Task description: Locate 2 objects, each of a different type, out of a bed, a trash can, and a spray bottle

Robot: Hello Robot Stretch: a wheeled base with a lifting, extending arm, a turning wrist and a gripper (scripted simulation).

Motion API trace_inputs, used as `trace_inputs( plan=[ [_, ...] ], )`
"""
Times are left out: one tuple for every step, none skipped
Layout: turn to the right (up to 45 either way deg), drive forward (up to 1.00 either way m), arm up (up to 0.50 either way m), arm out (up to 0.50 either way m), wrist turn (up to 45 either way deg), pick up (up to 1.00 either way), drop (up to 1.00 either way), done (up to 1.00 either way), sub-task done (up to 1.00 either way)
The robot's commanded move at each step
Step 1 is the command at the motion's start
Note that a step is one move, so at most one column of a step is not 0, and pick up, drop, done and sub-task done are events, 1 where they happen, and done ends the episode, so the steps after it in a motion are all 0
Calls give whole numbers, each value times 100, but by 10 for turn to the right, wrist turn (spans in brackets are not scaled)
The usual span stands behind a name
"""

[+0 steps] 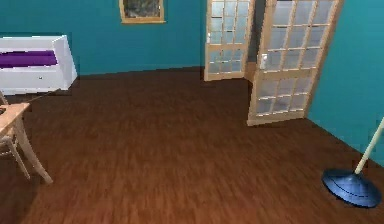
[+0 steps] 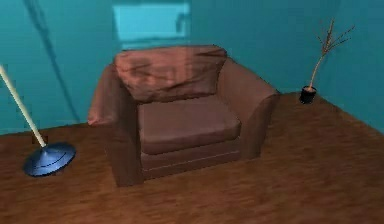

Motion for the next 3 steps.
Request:
trace_inputs(
  plan=[
    [-150,0,0,0,0,0,0,0,0],
    [0,80,0,0,0,0,0,0,0],
    [-90,0,0,0,0,0,0,0,0]
  ],
)
